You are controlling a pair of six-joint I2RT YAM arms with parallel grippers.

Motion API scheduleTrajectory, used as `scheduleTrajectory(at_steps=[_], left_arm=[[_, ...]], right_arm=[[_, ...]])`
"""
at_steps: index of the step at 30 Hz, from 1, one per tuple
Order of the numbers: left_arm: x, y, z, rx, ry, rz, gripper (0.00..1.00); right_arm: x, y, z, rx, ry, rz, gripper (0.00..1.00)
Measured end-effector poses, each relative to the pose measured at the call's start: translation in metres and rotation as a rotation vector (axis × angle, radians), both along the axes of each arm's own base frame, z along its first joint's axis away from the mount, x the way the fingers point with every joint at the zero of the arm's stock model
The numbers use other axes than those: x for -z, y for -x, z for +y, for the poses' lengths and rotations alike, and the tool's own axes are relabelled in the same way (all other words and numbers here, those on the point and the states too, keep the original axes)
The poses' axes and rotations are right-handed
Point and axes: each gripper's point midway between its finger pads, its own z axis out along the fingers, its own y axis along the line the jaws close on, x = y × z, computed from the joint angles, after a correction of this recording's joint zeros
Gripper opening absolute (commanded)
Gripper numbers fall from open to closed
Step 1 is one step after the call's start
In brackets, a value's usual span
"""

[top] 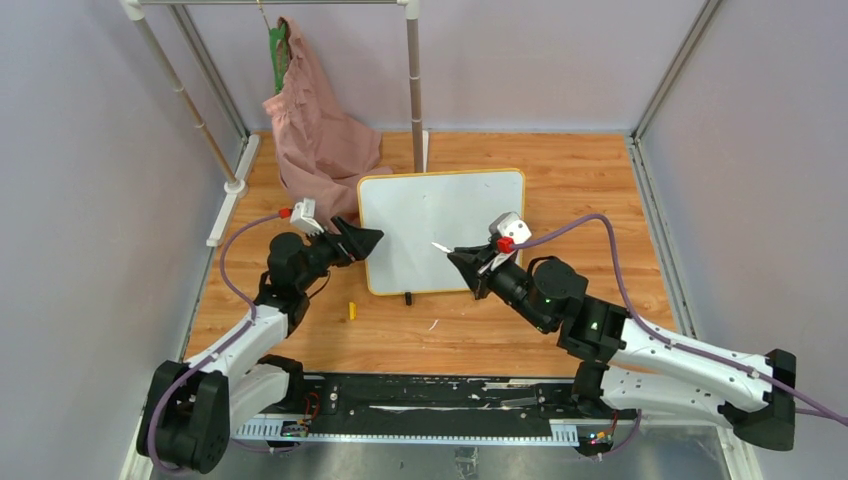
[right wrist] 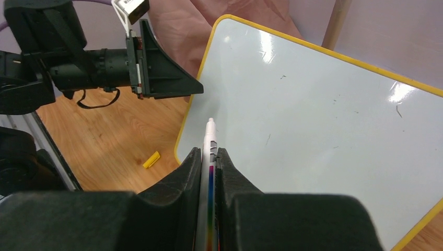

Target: Write a sentence on the whiteboard

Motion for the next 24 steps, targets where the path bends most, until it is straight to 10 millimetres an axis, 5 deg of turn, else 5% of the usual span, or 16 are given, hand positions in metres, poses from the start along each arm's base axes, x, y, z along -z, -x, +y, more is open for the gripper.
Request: scheduleTrajectory(at_steps=[15,24], left_arm=[[-0.009,0.001,0.005,0.007,0.029,-0.016,0.79],[0.007,0.008,0.009,-0.02,0.045,0.026,0.67]], right_arm=[[0.04,-0.047,0.048,0.115,0.101,-0.039,0.0],[0.032,-0.063,0.079,0.123,0.066,-0.081,0.0]])
